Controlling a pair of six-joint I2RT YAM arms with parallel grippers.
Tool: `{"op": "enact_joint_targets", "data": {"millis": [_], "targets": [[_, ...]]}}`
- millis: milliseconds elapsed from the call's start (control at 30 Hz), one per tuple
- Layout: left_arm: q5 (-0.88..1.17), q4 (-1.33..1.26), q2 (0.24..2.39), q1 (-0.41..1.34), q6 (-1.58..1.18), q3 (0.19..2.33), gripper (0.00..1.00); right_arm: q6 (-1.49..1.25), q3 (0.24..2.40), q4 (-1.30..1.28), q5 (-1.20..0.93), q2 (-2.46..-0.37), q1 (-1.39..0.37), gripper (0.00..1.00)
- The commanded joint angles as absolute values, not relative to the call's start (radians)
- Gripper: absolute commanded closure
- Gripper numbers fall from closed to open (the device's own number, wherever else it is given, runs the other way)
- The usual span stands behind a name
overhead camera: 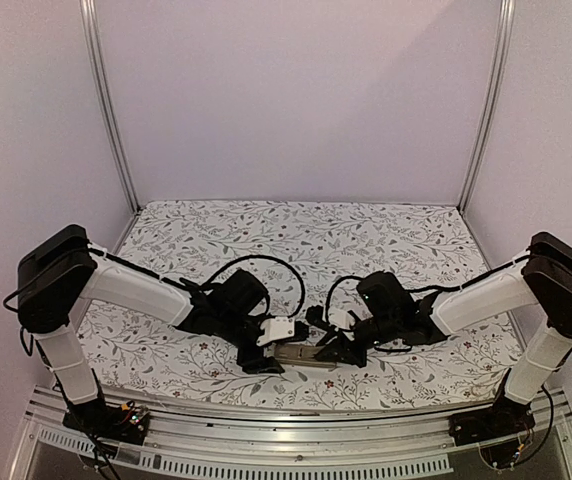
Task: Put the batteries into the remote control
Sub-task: Load the battery cover onto the remote control without the battery cover.
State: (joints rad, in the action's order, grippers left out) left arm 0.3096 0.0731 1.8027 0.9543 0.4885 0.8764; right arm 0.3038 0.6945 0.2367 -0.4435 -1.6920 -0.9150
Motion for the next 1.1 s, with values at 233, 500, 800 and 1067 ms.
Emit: {"op": "enact_joint_targets", "data": {"millis": [233,500,800,1067], "targets": [[0.318,0.124,1.837,0.946,0.492,0.884,0.28,0.287,0.694,0.247,-0.429,-1.729,-0.907,1.0],[0.327,0.122,1.847,0.947,0.495,0.89,0.3,0.286,0.703,0.247,-0.421,-1.75,-0.907,1.0],[0.334,0.117,1.852,0.947,0.501,0.892,0.31,0.344,0.751,0.198,-0.418,-1.784,-0.907,1.0],[0.34,0.111,1.852,0.947,0.507,0.891,0.31,0.369,0.763,0.176,-0.408,-1.788,-0.907,0.98]]}}
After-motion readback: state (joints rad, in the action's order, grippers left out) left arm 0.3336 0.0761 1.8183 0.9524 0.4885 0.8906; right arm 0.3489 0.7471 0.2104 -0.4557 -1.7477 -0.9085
